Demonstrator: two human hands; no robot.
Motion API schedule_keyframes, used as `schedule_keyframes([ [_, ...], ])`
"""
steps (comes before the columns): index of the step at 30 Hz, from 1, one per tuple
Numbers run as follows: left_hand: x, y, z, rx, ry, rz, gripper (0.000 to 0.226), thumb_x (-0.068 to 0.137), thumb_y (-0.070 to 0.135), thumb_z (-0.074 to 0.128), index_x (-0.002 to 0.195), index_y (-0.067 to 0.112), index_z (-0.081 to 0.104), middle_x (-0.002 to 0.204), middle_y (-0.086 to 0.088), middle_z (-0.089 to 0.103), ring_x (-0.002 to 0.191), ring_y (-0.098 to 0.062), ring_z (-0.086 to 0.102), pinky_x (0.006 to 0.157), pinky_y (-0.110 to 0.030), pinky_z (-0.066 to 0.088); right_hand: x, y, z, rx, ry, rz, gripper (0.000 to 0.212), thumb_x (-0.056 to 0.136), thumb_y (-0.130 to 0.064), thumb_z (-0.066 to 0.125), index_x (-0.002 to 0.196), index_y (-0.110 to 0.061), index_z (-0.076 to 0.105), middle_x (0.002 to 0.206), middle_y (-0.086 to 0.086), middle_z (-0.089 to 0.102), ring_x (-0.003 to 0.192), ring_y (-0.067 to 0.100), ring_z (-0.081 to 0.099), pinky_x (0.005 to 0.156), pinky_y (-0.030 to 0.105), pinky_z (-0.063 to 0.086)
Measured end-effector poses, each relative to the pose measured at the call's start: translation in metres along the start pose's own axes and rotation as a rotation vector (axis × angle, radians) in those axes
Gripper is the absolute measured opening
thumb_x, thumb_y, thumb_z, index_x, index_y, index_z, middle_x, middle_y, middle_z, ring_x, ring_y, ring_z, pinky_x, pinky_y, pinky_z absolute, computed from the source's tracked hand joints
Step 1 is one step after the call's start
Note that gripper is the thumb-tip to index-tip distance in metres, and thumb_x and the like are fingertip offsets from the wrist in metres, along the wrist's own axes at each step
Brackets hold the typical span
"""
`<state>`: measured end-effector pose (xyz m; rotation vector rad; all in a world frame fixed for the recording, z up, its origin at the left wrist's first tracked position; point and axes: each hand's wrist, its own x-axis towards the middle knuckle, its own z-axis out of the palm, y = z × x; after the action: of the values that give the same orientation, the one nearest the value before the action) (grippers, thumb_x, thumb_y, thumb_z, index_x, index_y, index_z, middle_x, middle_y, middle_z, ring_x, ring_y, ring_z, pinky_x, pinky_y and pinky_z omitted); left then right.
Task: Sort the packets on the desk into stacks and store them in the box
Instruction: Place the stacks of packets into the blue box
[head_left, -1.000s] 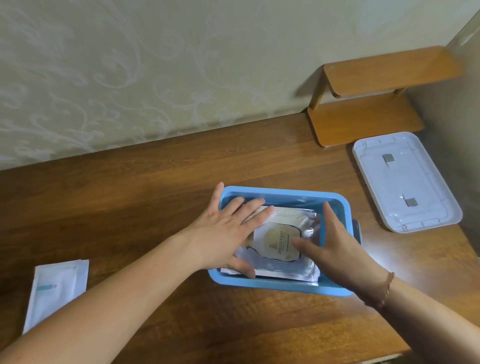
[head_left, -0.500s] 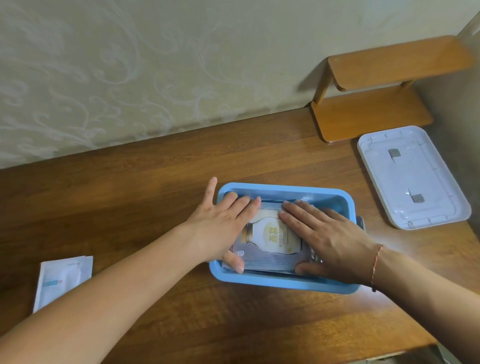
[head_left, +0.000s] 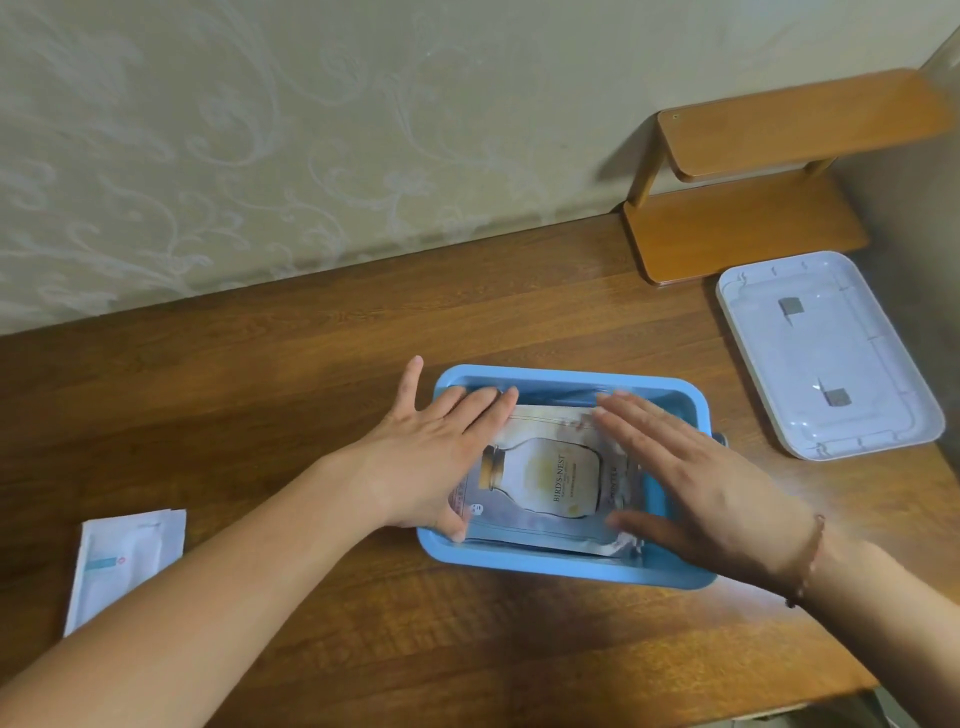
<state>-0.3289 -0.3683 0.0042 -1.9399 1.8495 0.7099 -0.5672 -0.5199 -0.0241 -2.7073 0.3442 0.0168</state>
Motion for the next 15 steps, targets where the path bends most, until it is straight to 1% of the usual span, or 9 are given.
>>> schedule_keyframes([
  [3, -0.002, 0.000, -0.003, -0.028, -0.003, 0.007, 0.130, 0.076, 0.058, 0.071, 0.146, 0.026, -0.033, 0.161, 0.008, -0.017, 0.149, -0.018, -0.010, 0.111, -0.065, -0.017, -0.014, -0.011, -0.012, 0.271, 0.330, 0.186, 0.064, 0.086, -0.048, 0.061, 0.139, -0.013, 0.051, 0.143, -0.002, 0.051, 0.133, 0.005, 0.044, 0.112, 0.017, 0.032],
  [5, -0.004, 0.000, -0.005, -0.043, 0.005, 0.013, 0.130, 0.076, 0.059, 0.070, 0.145, 0.027, -0.034, 0.160, 0.009, -0.021, 0.149, -0.018, -0.013, 0.111, -0.064, -0.018, -0.022, -0.023, -0.013, 0.553, 0.461, 0.395, 0.063, 0.084, -0.048, 0.065, 0.136, -0.015, 0.056, 0.137, -0.007, 0.057, 0.125, 0.004, 0.053, 0.107, 0.019, 0.039],
  [6, -0.005, 0.001, -0.006, -0.052, 0.010, 0.014, 0.129, 0.077, 0.061, 0.069, 0.145, 0.028, -0.035, 0.160, 0.009, -0.022, 0.149, -0.018, -0.014, 0.112, -0.063, -0.018, -0.024, -0.030, -0.011, 0.747, 0.443, 0.506, 0.070, 0.082, -0.055, 0.066, 0.139, -0.018, 0.052, 0.140, -0.011, 0.055, 0.127, 0.002, 0.052, 0.109, 0.022, 0.039],
  [7, -0.006, 0.001, -0.007, -0.065, 0.014, 0.014, 0.127, 0.077, 0.063, 0.067, 0.145, 0.028, -0.035, 0.160, 0.010, -0.023, 0.149, -0.018, -0.015, 0.112, -0.063, -0.018, -0.024, -0.037, -0.009, 0.907, 0.361, 0.611, 0.077, 0.080, -0.058, 0.067, 0.145, -0.023, 0.044, 0.145, -0.015, 0.048, 0.132, 0.000, 0.046, 0.112, 0.027, 0.036],
  [9, -0.007, 0.001, -0.006, -0.082, 0.029, 0.016, 0.122, 0.079, 0.068, 0.060, 0.146, 0.028, -0.033, 0.160, 0.010, -0.022, 0.149, -0.017, -0.014, 0.112, -0.062, -0.018, -0.021, -0.048, 0.000, 1.002, 0.151, 0.757, 0.084, 0.082, -0.048, 0.069, 0.152, -0.032, 0.026, 0.151, -0.024, 0.031, 0.138, -0.003, 0.033, 0.118, 0.036, 0.029],
  [10, -0.007, 0.002, -0.006, -0.082, 0.042, 0.019, 0.118, 0.081, 0.070, 0.056, 0.147, 0.028, -0.032, 0.160, 0.009, -0.020, 0.149, -0.017, -0.013, 0.113, -0.061, -0.019, -0.017, -0.050, 0.005, 1.006, 0.079, 0.802, 0.083, 0.084, -0.044, 0.071, 0.152, -0.035, 0.024, 0.150, -0.024, 0.032, 0.138, -0.001, 0.033, 0.118, 0.038, 0.029],
  [11, -0.007, 0.002, -0.005, -0.083, 0.059, 0.021, 0.115, 0.082, 0.072, 0.052, 0.148, 0.028, -0.030, 0.161, 0.009, -0.018, 0.149, -0.017, -0.011, 0.113, -0.061, -0.018, -0.012, -0.051, 0.007, 1.024, 0.055, 0.840, 0.078, 0.083, -0.045, 0.071, 0.148, -0.034, 0.030, 0.146, -0.021, 0.041, 0.135, 0.004, 0.040, 0.115, 0.041, 0.034],
  [13, -0.007, 0.003, -0.003, -0.103, 0.093, 0.019, 0.107, 0.084, 0.074, 0.046, 0.150, 0.029, -0.025, 0.162, 0.009, -0.012, 0.150, -0.015, -0.007, 0.113, -0.061, -0.018, 0.000, -0.046, 0.012, 1.116, 0.091, 0.928, 0.062, 0.077, -0.044, 0.069, 0.131, -0.023, 0.049, 0.126, -0.006, 0.063, 0.117, 0.014, 0.060, 0.099, 0.040, 0.049],
  [15, -0.005, 0.005, 0.001, -0.139, 0.119, 0.012, 0.099, 0.086, 0.073, 0.041, 0.152, 0.030, -0.019, 0.162, 0.009, -0.005, 0.149, -0.013, -0.002, 0.115, -0.060, -0.015, 0.012, -0.042, 0.013, 1.233, 0.113, 0.998, 0.034, 0.086, -0.030, 0.067, 0.113, -0.012, 0.056, 0.106, 0.004, 0.068, 0.095, 0.016, 0.065, 0.076, 0.030, 0.052],
])
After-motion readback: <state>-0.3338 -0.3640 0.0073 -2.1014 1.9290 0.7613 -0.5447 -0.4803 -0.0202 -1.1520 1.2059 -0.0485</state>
